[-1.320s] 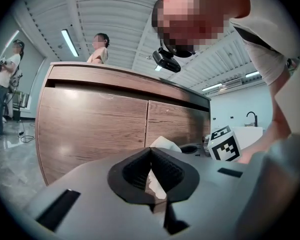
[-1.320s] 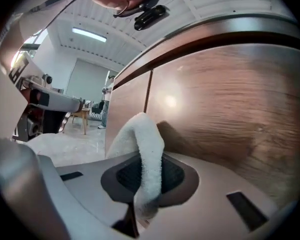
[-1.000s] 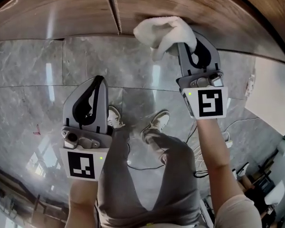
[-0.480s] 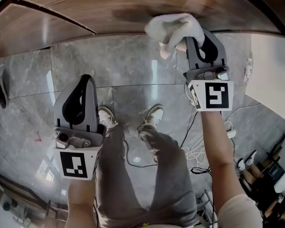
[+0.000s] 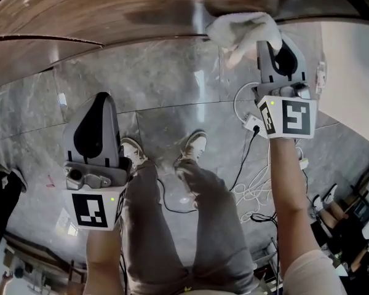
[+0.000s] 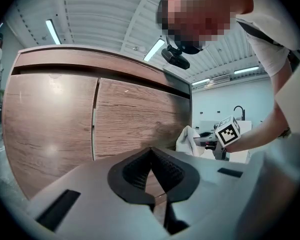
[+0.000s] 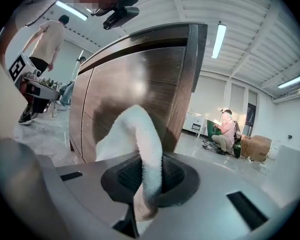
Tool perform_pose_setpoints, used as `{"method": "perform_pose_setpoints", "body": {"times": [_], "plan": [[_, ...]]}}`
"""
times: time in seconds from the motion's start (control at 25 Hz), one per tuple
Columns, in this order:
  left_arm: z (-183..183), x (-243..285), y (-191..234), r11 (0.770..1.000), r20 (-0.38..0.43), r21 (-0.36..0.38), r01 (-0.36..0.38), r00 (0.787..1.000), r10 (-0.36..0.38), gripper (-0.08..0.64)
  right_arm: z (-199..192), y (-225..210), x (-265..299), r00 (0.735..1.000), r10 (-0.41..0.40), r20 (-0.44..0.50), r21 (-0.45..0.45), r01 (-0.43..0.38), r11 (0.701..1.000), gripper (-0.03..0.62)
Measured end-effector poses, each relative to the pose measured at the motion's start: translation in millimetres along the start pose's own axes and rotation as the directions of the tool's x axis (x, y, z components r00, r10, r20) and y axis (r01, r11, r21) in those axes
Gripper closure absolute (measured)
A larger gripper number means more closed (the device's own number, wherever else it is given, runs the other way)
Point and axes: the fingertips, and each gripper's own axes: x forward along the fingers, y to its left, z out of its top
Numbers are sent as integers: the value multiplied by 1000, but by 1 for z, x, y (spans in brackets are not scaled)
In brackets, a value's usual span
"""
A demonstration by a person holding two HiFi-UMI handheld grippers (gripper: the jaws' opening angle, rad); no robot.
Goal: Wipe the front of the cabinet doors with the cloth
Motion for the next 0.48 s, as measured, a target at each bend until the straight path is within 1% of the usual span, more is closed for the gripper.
{"method": "perform_pose_setpoints", "body": {"times": [0.24, 0.48], "plan": [[5, 9, -15, 1000, -9, -1, 14, 1000, -14, 541, -5, -18, -8, 1000, 0, -16, -19, 0, 1000, 525], [12, 14, -22, 1000, -19, 1, 18, 1000, -18, 541, -5, -22, -7, 999, 27, -35, 17, -27, 1000, 525]]}}
